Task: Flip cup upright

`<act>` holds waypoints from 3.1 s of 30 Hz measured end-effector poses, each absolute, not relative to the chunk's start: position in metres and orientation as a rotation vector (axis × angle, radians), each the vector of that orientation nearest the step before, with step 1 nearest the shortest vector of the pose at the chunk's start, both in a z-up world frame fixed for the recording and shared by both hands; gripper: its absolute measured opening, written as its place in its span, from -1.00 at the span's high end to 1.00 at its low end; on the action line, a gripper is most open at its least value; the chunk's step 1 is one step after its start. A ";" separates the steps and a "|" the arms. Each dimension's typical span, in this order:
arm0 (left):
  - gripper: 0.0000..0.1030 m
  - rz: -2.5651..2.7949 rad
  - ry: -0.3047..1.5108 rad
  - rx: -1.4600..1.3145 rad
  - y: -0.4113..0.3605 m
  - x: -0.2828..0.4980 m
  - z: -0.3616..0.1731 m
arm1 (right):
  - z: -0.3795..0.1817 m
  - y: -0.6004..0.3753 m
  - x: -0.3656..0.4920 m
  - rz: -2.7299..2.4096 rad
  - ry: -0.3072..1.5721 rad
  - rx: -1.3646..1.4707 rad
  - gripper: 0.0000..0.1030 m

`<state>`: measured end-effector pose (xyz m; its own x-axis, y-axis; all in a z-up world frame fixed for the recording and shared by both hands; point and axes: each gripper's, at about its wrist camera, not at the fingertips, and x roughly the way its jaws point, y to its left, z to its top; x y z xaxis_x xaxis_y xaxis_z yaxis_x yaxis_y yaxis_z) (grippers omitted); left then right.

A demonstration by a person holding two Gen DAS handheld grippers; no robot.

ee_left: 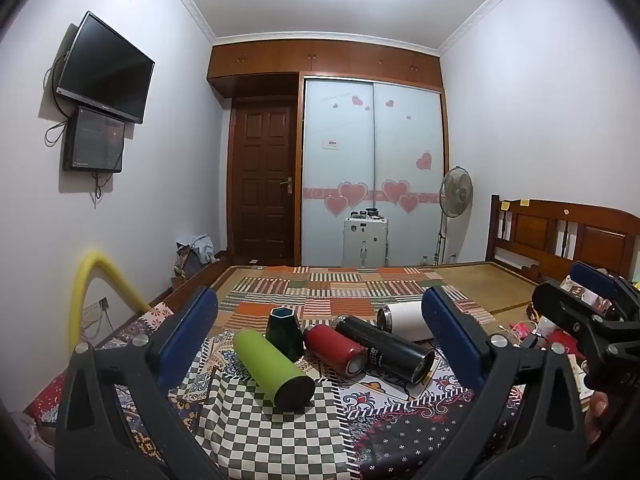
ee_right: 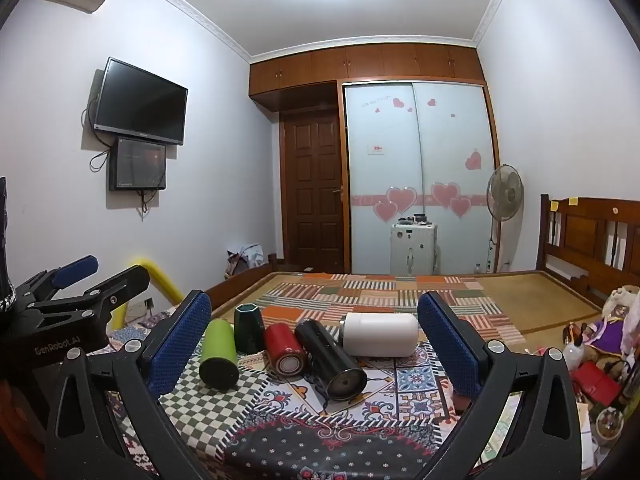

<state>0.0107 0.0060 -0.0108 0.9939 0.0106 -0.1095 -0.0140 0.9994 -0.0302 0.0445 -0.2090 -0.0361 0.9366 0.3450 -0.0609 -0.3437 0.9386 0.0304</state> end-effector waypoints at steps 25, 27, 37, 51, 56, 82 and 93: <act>-1.00 0.008 0.096 -0.010 -0.001 0.007 -0.008 | -0.036 -0.209 0.045 0.352 0.061 0.028 -1.00; -1.00 0.008 0.095 -0.010 -0.001 0.007 -0.008 | -0.036 -0.209 0.045 0.351 0.062 0.027 -1.00; -1.00 0.048 0.126 -0.029 0.018 0.020 -0.020 | -0.040 -0.194 0.060 0.373 0.112 -0.018 -1.00; -1.00 0.203 0.240 -0.063 0.104 0.052 -0.067 | -0.063 -0.100 0.152 0.599 0.382 -0.212 -1.00; -1.00 0.231 0.267 -0.065 0.122 0.058 -0.084 | -0.080 -0.051 0.196 0.688 0.546 -0.287 -1.00; -1.00 0.223 0.325 -0.067 0.146 0.067 -0.120 | -0.149 0.061 0.305 0.746 1.149 -0.536 -0.28; -1.00 0.213 0.330 -0.065 0.141 0.071 -0.117 | -0.141 0.042 0.292 0.743 1.139 -0.518 -0.21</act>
<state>0.0705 0.1411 -0.1173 0.9239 0.1967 -0.3281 -0.2180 0.9755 -0.0291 0.2922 0.0421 -0.1412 0.2277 0.2609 -0.9381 -0.7535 0.6574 0.0000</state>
